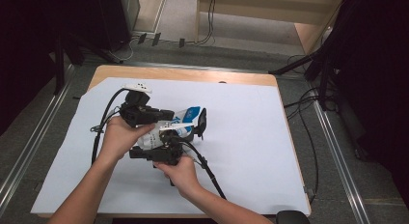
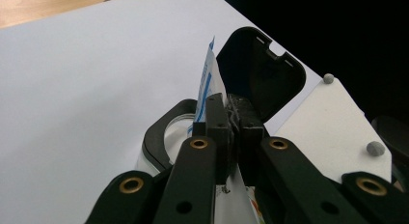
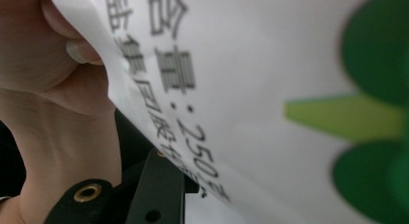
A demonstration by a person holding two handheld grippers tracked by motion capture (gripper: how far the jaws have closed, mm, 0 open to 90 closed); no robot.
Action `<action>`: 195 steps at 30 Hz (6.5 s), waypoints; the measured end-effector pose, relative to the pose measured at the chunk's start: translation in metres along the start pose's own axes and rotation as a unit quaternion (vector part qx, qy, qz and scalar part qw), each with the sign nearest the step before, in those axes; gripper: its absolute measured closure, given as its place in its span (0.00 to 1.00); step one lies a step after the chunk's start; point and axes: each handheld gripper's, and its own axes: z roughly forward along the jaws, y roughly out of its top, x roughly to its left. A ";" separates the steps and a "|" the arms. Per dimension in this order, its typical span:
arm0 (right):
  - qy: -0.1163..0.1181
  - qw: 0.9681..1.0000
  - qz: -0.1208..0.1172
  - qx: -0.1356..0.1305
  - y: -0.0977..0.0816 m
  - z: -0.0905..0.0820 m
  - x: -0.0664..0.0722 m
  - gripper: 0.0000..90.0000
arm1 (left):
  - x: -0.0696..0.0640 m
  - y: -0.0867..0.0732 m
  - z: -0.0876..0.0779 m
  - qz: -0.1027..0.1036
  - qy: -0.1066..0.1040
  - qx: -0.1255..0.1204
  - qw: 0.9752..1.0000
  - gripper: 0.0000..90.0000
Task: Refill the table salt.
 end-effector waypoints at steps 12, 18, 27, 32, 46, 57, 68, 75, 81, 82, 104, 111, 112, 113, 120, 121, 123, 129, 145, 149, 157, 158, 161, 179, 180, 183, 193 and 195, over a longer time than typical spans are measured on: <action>-0.010 1.000 -0.015 0.003 0.000 0.000 0.000 0.76 | 0.000 0.000 -0.001 -0.003 -0.001 -0.003 1.000 0.99; -0.016 1.000 -0.025 0.003 0.000 -0.001 0.001 0.82 | 0.001 0.000 -0.002 -0.008 -0.003 -0.009 1.000 0.99; -0.001 1.000 -0.017 -0.005 0.000 -0.002 0.003 0.84 | 0.003 0.000 -0.002 -0.011 -0.007 -0.010 1.000 0.98; 0.005 1.000 -0.011 -0.006 0.000 -0.002 0.003 0.84 | 0.003 0.000 -0.002 -0.011 -0.007 -0.010 1.000 0.98; 0.014 1.000 -0.003 -0.003 0.001 -0.002 0.000 0.84 | 0.002 0.000 0.000 -0.010 -0.009 -0.008 1.000 0.97; -0.005 1.000 -0.016 0.004 0.000 -0.001 -0.002 0.83 | 0.002 0.000 0.001 -0.002 -0.003 0.002 1.000 0.97; -0.040 0.999 -0.029 0.005 -0.004 -0.003 -0.009 0.77 | 0.005 -0.003 -0.003 0.000 -0.002 0.014 1.000 0.97; -0.054 0.998 -0.043 0.010 -0.008 -0.001 -0.008 0.75 | 0.006 -0.005 -0.005 0.003 -0.001 0.026 1.000 0.97; -0.071 0.996 -0.054 0.011 -0.011 0.000 -0.010 0.73 | 0.011 -0.010 -0.009 0.001 -0.019 0.033 0.999 0.97; -0.074 0.996 -0.057 0.012 -0.012 0.001 -0.010 0.72 | 0.011 -0.010 -0.010 0.004 -0.020 0.038 0.999 0.97; -0.122 0.988 -0.089 0.002 -0.021 0.002 -0.010 0.70 | 0.016 -0.012 -0.031 0.028 -0.049 0.062 0.996 0.97; -0.128 0.988 -0.080 -0.004 -0.023 0.001 -0.012 0.68 | 0.014 -0.013 -0.033 0.037 -0.057 0.063 0.996 0.97; -0.130 0.988 -0.080 -0.005 -0.023 0.001 -0.012 0.68 | 0.014 -0.013 -0.034 0.040 -0.059 0.064 0.995 0.97; -0.131 0.988 -0.080 -0.005 -0.024 0.000 -0.012 0.68 | 0.013 -0.013 -0.034 0.041 -0.060 0.065 0.995 0.97; -0.135 0.988 -0.080 -0.009 -0.026 -0.001 -0.012 0.68 | 0.013 -0.013 -0.037 0.044 -0.062 0.071 0.995 0.98; -0.135 0.988 -0.080 -0.009 -0.026 -0.001 -0.012 0.68 | 0.012 -0.013 -0.037 0.044 -0.063 0.071 0.995 0.98; -0.137 0.987 -0.080 -0.010 -0.026 -0.001 -0.012 0.68 | 0.012 -0.012 -0.037 0.045 -0.061 0.072 0.995 0.99; -0.140 0.986 -0.087 -0.015 -0.026 -0.003 -0.009 0.68 | 0.012 -0.012 -0.042 0.043 -0.070 0.068 0.994 0.99; -0.155 0.983 -0.092 -0.037 -0.023 -0.012 -0.008 0.67 | 0.011 -0.011 -0.051 0.051 -0.086 0.053 0.994 0.99; -0.158 0.983 -0.088 -0.038 -0.023 -0.014 -0.009 0.67 | 0.010 -0.011 -0.054 0.052 -0.082 0.054 0.994 0.99; -0.163 0.982 -0.092 -0.038 -0.022 -0.017 -0.010 0.67 | 0.013 -0.012 -0.058 0.050 -0.077 0.063 0.994 0.99; -0.163 0.982 -0.090 -0.038 -0.022 -0.017 -0.010 0.67 | 0.013 -0.012 -0.058 0.049 -0.077 0.063 0.994 0.99; -0.165 0.982 -0.089 -0.037 -0.022 -0.018 -0.011 0.67 | 0.014 -0.012 -0.060 0.048 -0.076 0.067 0.994 0.99; -0.164 0.982 -0.093 -0.032 -0.023 -0.019 -0.011 0.67 | 0.014 -0.012 -0.061 0.055 -0.077 0.060 0.994 1.00; -0.162 0.982 -0.094 -0.031 -0.023 -0.019 -0.011 0.67 | 0.014 -0.012 -0.061 0.055 -0.077 0.056 0.994 1.00; -0.161 0.982 -0.096 -0.025 -0.023 -0.018 -0.012 0.67 | 0.015 -0.012 -0.064 0.052 -0.079 0.045 0.994 1.00; -0.158 0.978 -0.135 0.016 -0.028 -0.024 0.001 0.66 | 0.025 -0.013 -0.079 0.040 -0.049 0.013 0.998 1.00; -0.153 0.978 -0.139 0.021 -0.028 -0.030 0.004 0.65 | 0.028 -0.014 -0.079 0.038 -0.039 0.011 0.998 1.00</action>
